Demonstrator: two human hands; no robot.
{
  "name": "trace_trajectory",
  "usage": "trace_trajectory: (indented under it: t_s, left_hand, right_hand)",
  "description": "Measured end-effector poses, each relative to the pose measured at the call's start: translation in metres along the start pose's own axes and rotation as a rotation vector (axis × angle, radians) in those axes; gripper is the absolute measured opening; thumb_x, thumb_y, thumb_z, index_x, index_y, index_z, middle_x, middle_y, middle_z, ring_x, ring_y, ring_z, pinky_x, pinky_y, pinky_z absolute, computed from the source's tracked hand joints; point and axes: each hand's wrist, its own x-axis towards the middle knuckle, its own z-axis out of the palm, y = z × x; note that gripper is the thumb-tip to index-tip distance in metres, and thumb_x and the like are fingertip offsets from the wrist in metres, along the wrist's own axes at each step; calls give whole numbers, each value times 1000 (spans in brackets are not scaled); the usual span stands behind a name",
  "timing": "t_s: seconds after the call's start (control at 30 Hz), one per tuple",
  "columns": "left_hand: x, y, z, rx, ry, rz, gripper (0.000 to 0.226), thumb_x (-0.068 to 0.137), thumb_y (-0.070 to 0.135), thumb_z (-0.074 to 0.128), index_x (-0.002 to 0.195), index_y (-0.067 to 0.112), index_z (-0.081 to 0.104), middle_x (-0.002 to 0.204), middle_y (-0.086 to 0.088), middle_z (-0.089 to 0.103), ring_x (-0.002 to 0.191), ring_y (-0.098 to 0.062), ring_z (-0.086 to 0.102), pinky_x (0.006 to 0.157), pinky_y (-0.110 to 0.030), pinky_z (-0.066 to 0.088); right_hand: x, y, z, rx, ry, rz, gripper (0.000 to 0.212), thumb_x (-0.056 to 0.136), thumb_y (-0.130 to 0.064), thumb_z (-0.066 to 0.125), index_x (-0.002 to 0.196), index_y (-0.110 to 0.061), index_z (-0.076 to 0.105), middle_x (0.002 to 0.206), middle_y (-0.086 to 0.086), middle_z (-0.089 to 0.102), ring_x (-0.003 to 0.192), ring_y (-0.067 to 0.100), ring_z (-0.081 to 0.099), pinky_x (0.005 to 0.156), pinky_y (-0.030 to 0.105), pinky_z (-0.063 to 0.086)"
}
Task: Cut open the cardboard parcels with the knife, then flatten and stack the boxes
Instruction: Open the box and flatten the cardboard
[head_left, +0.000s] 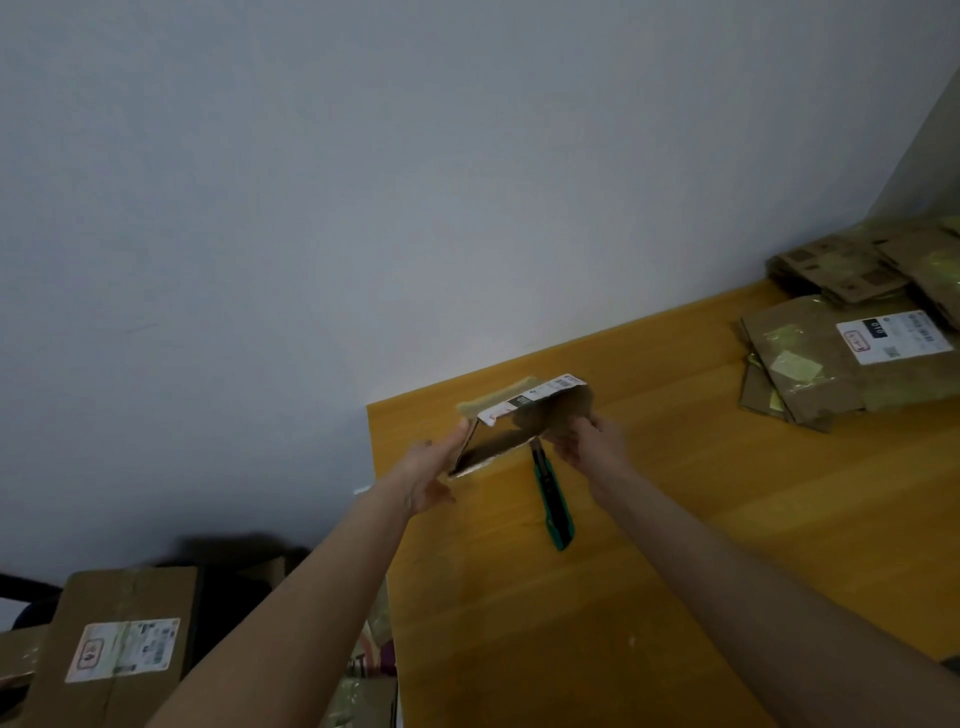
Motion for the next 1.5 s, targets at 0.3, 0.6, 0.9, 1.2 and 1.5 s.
trace_trajectory:
  t_s: [0.3,0.6,0.9,1.2,1.5]
  left_hand:
    - [20,-18,-29,-233,225,9,50,83,-1,70,129,1,51,118,-17,63,88,-28,63,72,-41,54]
    - [49,-66,-58,142,431,87,53,87,7,68,136,8,46,130,-13,56,113,-35,56,82,-43,51]
    - [92,-110,-30,358,463,126,52,88,12,66,135,7,44,127,-13,57,108,-32,58,82,-37,50]
    - [104,-118,-20,1017,354,536,65,98,11,39,154,7,6,162,-8,4,149,-28,-1,122,-39,4]
    - [142,-154,-17,1327,353,604,64,96,42,28,152,13,20,159,-5,18,147,-26,16,117,-53,13]
  right_hand:
    - [2,12,-9,58,-47,213,29,97,-10,42,118,-9,61,92,8,69,85,21,63,68,30,47]
    - [16,82,40,-1236,-21,8,38,95,-35,56,129,-19,51,118,5,60,104,23,58,86,37,53]
    - [46,96,11,-1700,68,-83,49,96,-21,49,142,-26,35,136,12,36,122,31,36,97,38,36]
    - [63,115,56,-1683,-326,-652,56,103,-38,32,154,-23,14,162,9,-3,148,31,-4,118,43,3]
    - [96,167,56,-1818,-374,-603,61,91,-53,-2,148,-32,-7,159,6,-13,145,31,-17,117,48,-11]
